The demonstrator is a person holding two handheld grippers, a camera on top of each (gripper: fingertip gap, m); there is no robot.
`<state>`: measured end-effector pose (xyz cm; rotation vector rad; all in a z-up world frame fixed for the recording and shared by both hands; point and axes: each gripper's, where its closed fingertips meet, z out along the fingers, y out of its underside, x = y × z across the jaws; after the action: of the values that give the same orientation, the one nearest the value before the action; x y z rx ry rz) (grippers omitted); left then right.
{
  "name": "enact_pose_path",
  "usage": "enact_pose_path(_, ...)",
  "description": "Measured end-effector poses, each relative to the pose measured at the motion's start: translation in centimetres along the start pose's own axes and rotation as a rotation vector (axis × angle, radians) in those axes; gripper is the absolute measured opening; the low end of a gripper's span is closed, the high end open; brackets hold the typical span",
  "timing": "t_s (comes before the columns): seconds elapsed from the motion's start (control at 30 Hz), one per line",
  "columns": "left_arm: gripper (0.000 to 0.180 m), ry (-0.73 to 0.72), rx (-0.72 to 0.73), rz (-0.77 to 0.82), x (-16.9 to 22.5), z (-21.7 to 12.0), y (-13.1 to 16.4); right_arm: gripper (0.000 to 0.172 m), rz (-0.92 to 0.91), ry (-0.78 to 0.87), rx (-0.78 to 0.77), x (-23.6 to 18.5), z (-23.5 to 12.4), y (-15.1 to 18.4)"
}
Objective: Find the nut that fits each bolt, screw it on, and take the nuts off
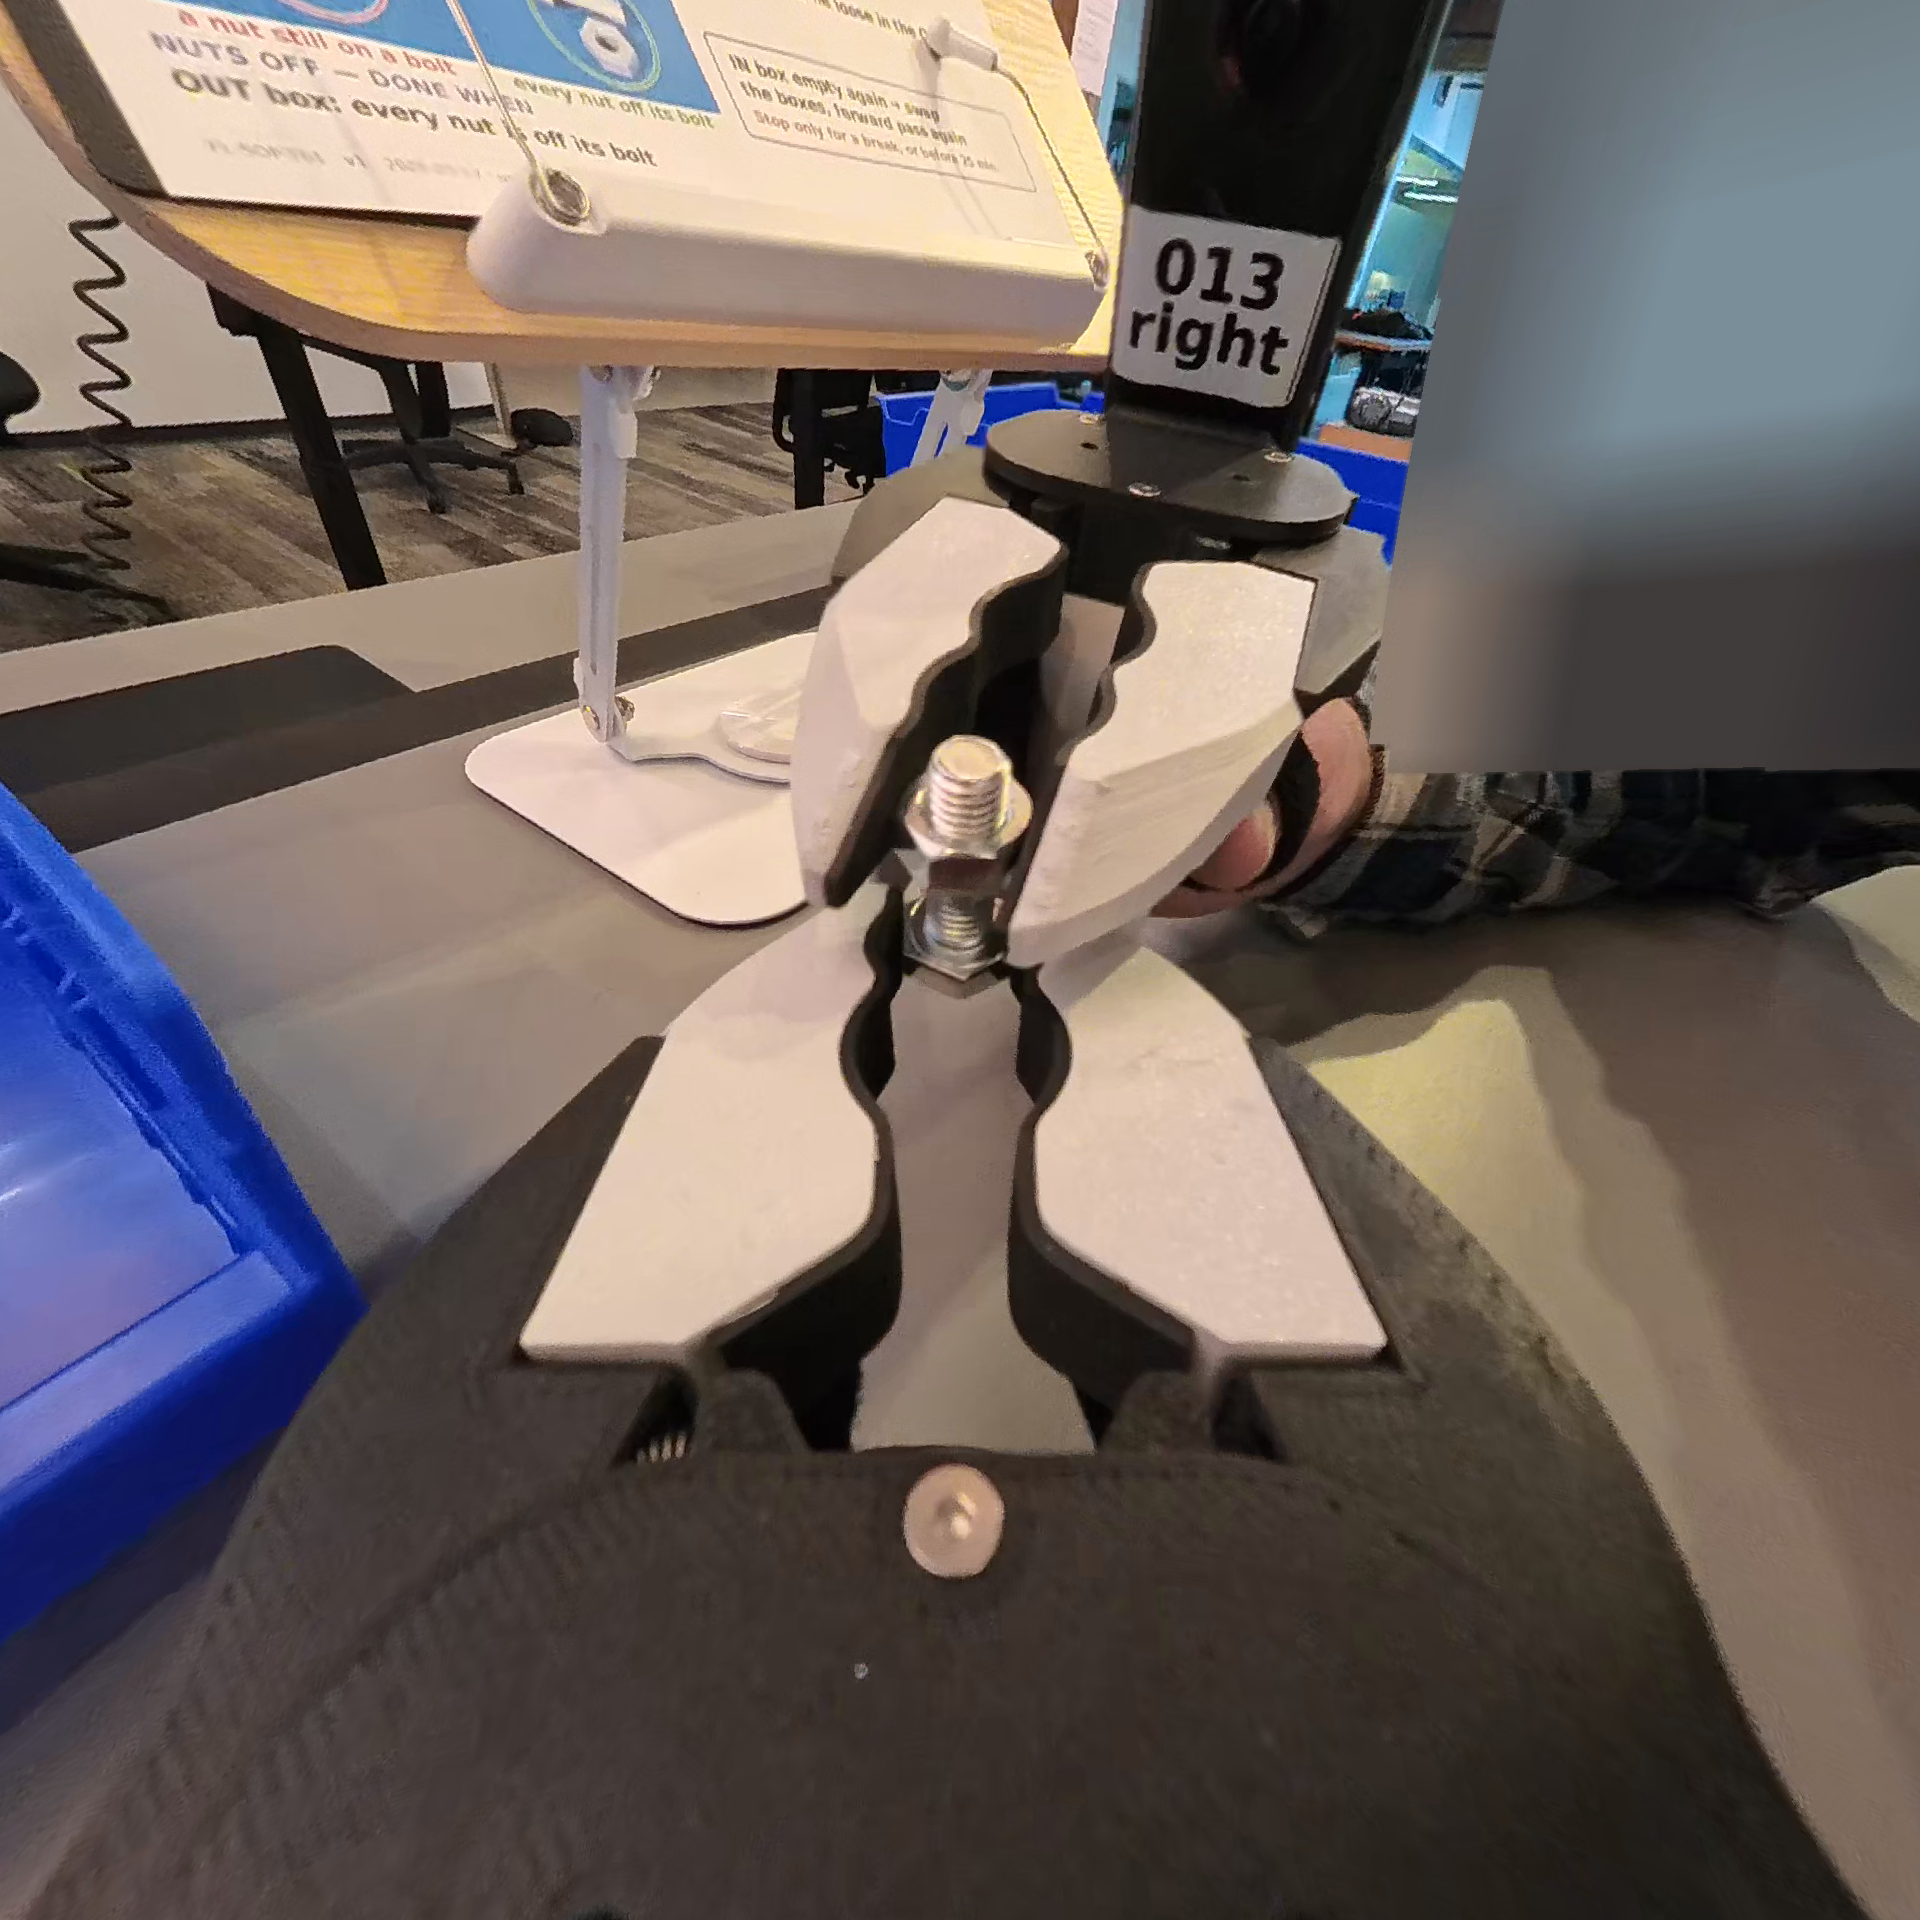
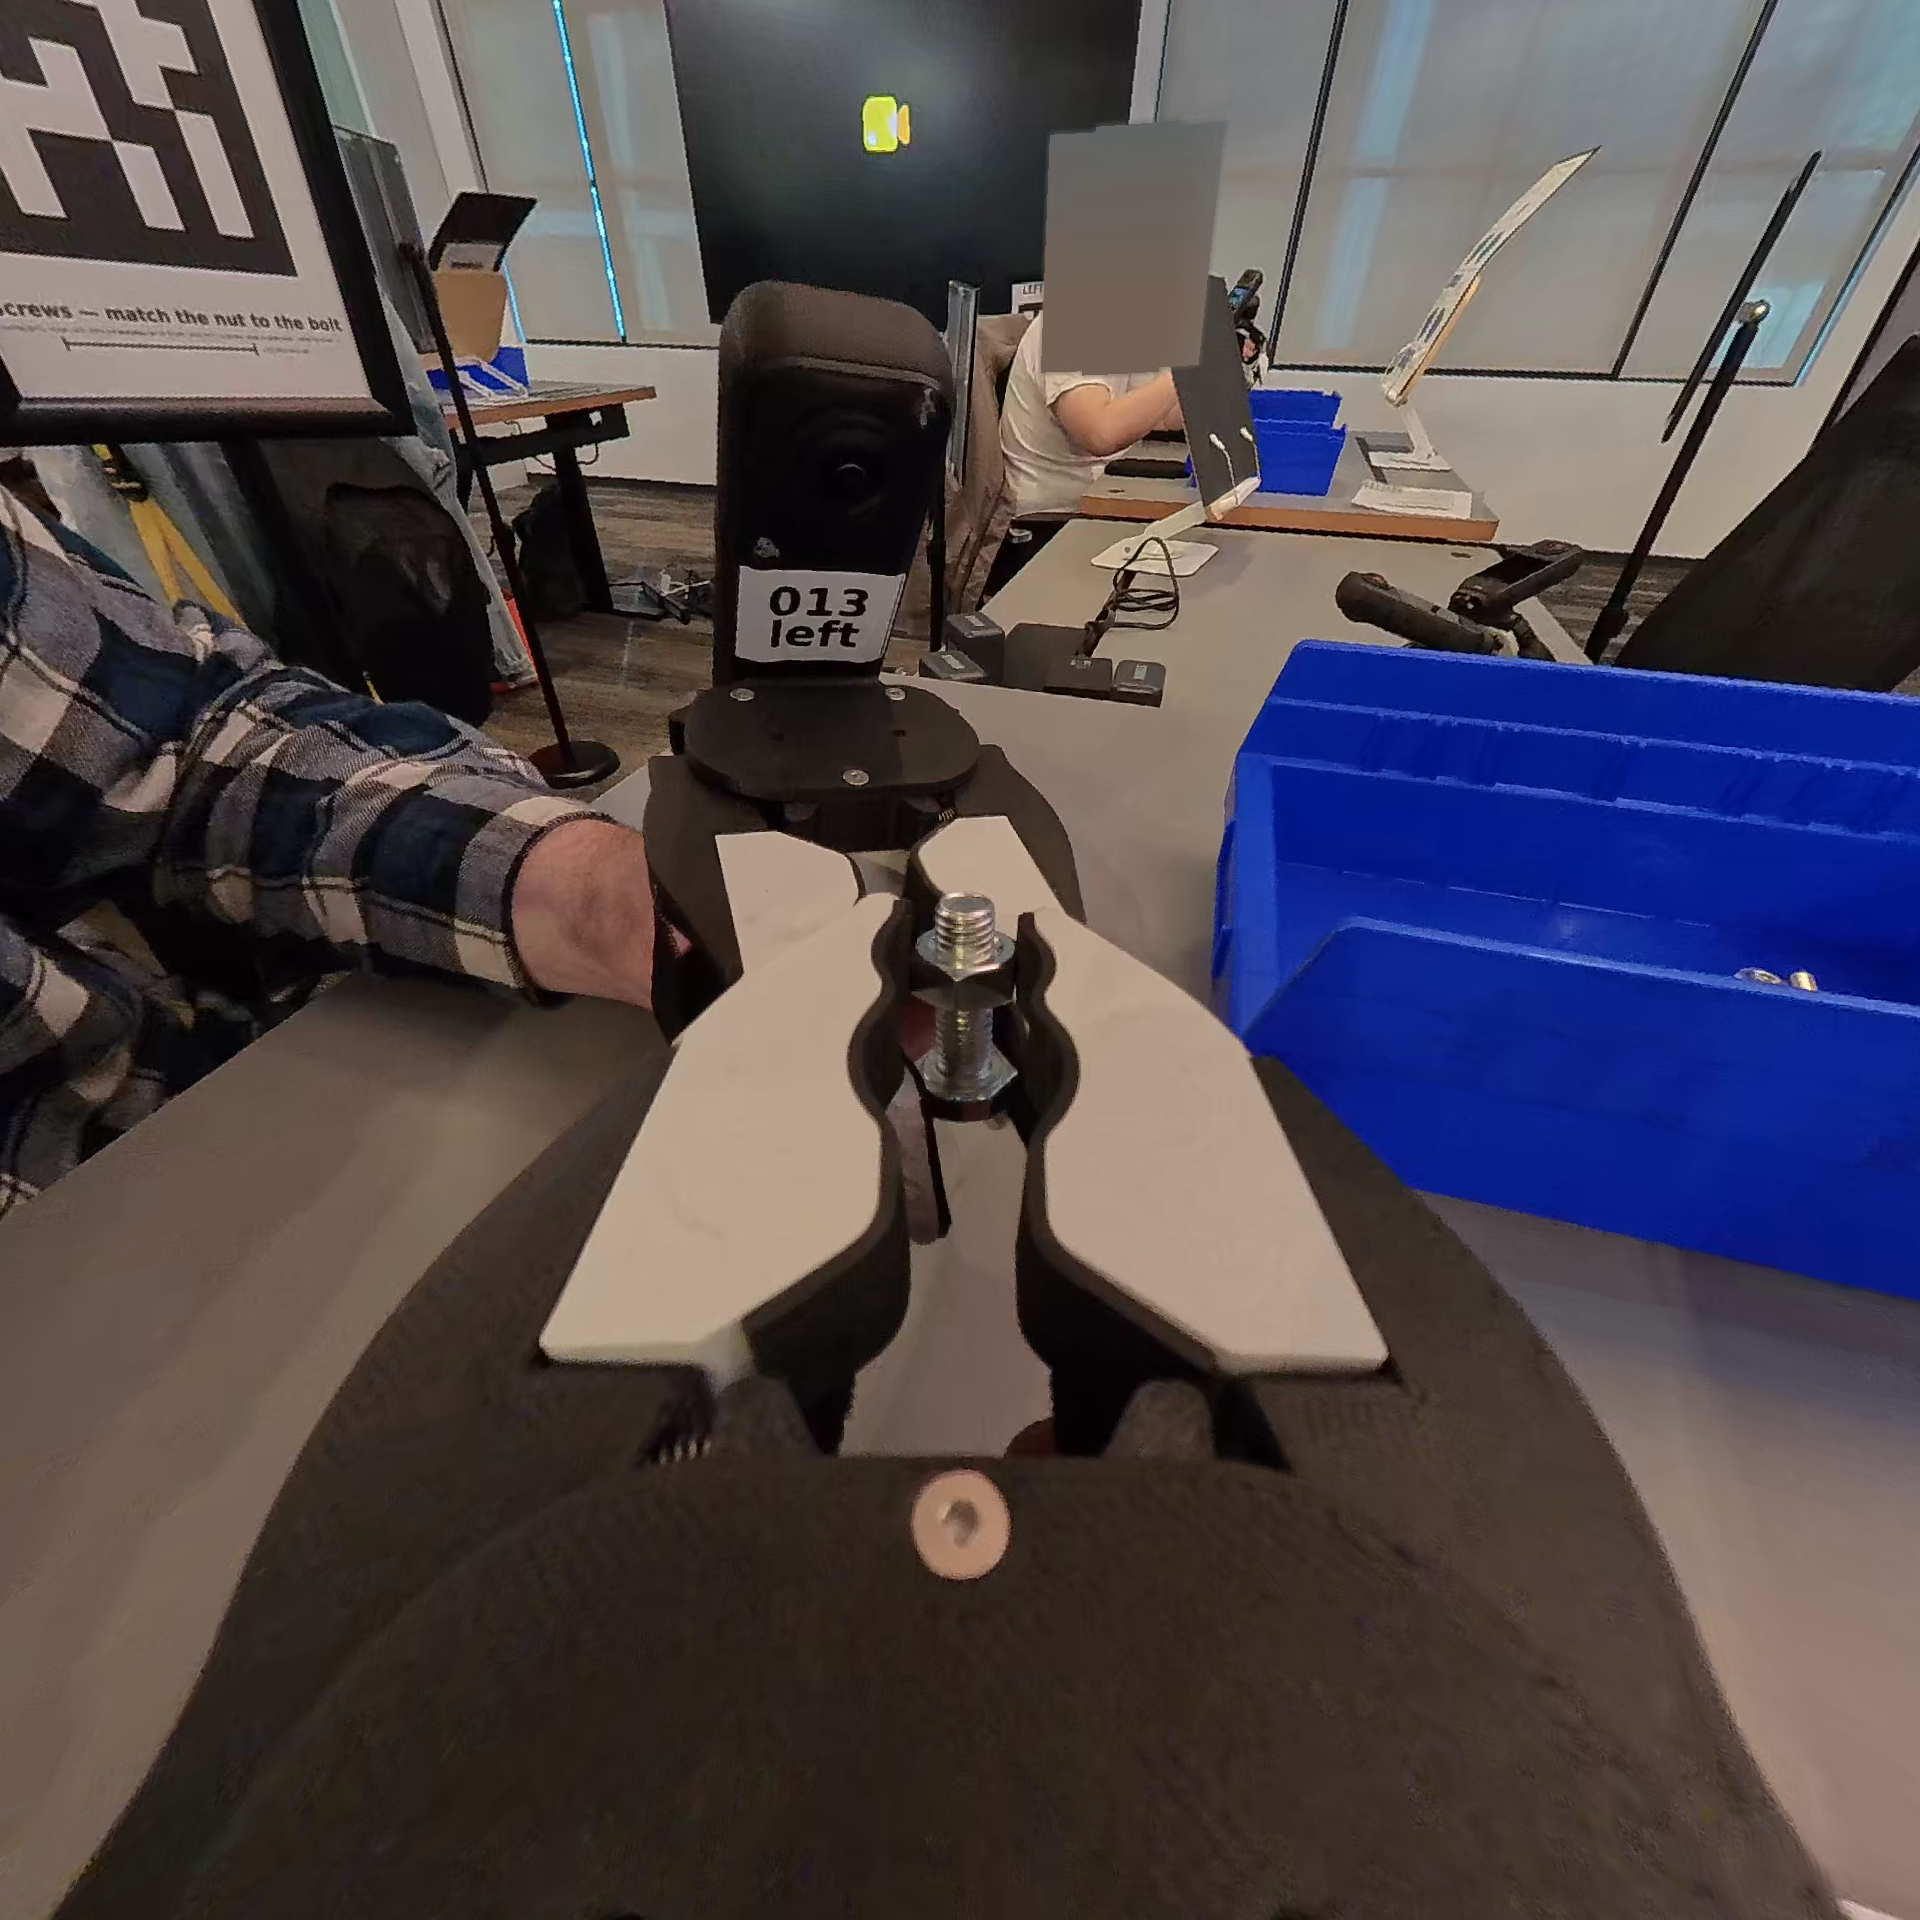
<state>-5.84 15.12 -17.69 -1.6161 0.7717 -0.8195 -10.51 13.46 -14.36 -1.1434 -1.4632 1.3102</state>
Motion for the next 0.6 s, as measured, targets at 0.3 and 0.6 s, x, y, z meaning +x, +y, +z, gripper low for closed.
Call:
enact_pose_path(0.3,0.033,0.005,0.014,-0.025,-0.2,-0.1,-0.2,0.019,-0.010,0.011,0.015,0.1,-0.3,-0.5)
enact_pose_path(0.6,0.079,0.142,0.113,-0.127,1.1,-1.2,-2.4,0.020,-0.050,0.105,0.047,-0.1,-2.7,-4.0)
